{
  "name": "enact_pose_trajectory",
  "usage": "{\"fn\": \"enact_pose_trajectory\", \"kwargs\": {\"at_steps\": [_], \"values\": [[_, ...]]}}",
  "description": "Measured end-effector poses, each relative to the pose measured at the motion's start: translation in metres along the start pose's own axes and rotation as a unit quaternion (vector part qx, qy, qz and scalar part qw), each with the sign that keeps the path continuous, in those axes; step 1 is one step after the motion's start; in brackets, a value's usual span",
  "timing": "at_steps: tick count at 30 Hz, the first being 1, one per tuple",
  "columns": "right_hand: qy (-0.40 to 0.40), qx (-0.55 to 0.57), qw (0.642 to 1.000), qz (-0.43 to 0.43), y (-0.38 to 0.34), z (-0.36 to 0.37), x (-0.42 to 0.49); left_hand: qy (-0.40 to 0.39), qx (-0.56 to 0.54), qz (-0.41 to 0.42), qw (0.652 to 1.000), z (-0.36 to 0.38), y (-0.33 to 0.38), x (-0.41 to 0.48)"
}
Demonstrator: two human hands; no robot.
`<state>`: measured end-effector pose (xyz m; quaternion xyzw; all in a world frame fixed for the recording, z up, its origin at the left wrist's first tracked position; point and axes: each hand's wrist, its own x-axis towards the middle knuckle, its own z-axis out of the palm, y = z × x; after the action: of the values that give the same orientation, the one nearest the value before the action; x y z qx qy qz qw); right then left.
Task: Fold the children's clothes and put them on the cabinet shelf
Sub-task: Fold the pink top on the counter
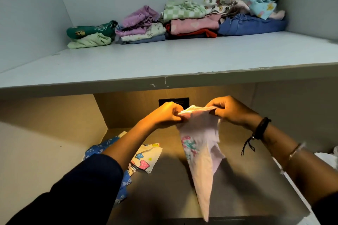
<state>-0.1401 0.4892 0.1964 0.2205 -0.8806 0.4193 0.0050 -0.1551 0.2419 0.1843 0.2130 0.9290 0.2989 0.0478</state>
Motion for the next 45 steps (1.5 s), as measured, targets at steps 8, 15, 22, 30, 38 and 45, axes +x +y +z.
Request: {"fn": "enact_pose_trajectory", "kwargs": {"at_steps": [8, 15, 22, 30, 38, 45], "values": [[0.295, -0.064, 0.952, -0.048, -0.006, -0.015, 0.026, 0.287, 0.027, 0.053, 0.956, 0.007, 0.021, 0.022], [0.04, -0.088, 0.991, -0.088, 0.036, 0.023, -0.059, 0.187, 0.046, 0.123, 0.974, 0.093, -0.011, -0.059], [-0.182, -0.128, 0.974, 0.044, 0.114, 0.12, -0.172, -0.022, 0.064, 0.041, 0.997, 0.233, -0.051, -0.152], [-0.09, -0.146, 0.982, 0.079, 0.127, 0.155, -0.217, 0.065, 0.115, 0.121, 0.984, 0.254, -0.055, -0.176], [0.015, 0.093, 0.991, 0.097, 0.124, 0.152, -0.225, 0.02, -0.022, 0.096, 0.995, 0.249, -0.057, -0.183], [0.066, 0.19, 0.969, 0.144, 0.105, 0.145, -0.179, 0.056, -0.233, -0.126, 0.963, 0.24, -0.041, -0.177]]}}
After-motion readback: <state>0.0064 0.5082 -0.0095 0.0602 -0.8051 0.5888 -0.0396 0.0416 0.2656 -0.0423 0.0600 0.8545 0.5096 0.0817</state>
